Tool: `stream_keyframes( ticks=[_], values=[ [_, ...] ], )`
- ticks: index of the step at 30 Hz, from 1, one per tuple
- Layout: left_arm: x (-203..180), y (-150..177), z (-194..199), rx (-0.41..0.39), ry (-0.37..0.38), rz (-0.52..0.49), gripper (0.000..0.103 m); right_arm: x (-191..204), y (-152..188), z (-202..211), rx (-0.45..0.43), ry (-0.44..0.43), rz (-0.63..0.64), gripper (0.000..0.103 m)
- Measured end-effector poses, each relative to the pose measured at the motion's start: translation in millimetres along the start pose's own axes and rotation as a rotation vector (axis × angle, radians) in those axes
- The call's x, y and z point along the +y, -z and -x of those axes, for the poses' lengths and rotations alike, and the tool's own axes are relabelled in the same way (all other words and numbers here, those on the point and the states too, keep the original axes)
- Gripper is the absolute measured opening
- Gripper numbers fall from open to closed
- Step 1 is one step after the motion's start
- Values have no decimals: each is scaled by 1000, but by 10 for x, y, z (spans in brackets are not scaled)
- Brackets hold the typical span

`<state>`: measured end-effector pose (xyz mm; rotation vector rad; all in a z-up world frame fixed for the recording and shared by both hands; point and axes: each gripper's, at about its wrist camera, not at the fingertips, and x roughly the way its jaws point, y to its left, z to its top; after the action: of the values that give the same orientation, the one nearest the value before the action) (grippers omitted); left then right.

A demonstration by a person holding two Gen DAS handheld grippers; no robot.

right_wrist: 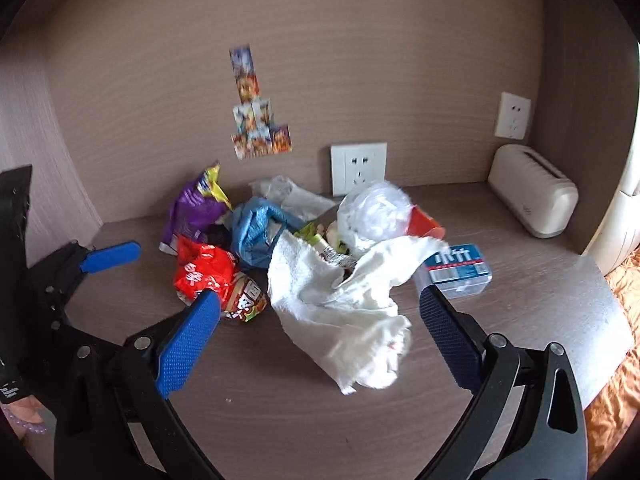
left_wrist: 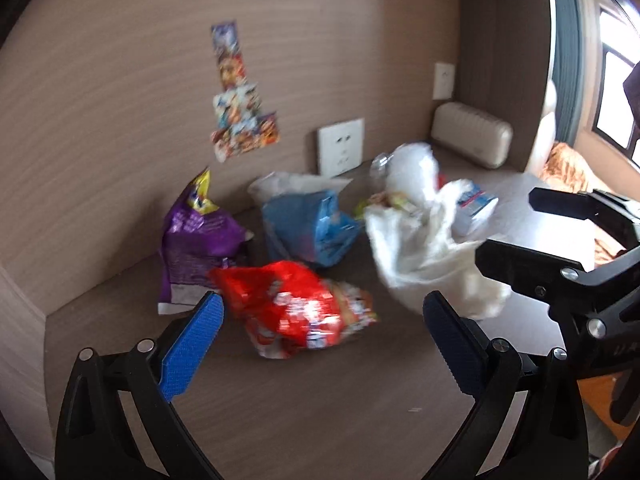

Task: Collect trash
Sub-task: 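Grasp the red snack bag with the left tool while the right tool grasps the white tissue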

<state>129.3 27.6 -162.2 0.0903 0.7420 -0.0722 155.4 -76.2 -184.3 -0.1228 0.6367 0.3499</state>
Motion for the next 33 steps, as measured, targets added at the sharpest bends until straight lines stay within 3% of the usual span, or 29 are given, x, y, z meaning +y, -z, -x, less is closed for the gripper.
stream_keyframes(
  ticks=[8, 10, 12, 13, 15, 18, 22, 28, 33],
  values=[
    [320, 24, -590, 127, 116, -7, 97, 74, -54, -728, 160, 66, -8, 99],
    [341, 13, -722, 161, 134, -20, 97, 68, -52, -823, 194, 94, 2, 92],
    [351, -7, -828, 192, 177, -13, 87, 34, -31, -930, 245, 117, -6, 71],
    [348, -17, -868, 204, 202, -7, 75, 5, -11, -971, 270, 108, -20, 63],
    [328, -12, -897, 210, 217, -1, 71, -13, 15, -1013, 291, 124, -21, 27],
    [299, -1, -856, 197, 228, 0, 64, -67, 14, -921, 279, 121, -39, 11],
    [289, -60, -692, 171, 229, 17, 61, -172, -92, -537, 204, 110, -70, 10],
    [223, -176, -281, 95, 229, 28, 60, -410, -337, 158, 45, 32, -152, 10],
    [41, -279, 22, 43, 236, 13, 60, -626, -524, 504, -52, -35, -228, 10]
  ],
)
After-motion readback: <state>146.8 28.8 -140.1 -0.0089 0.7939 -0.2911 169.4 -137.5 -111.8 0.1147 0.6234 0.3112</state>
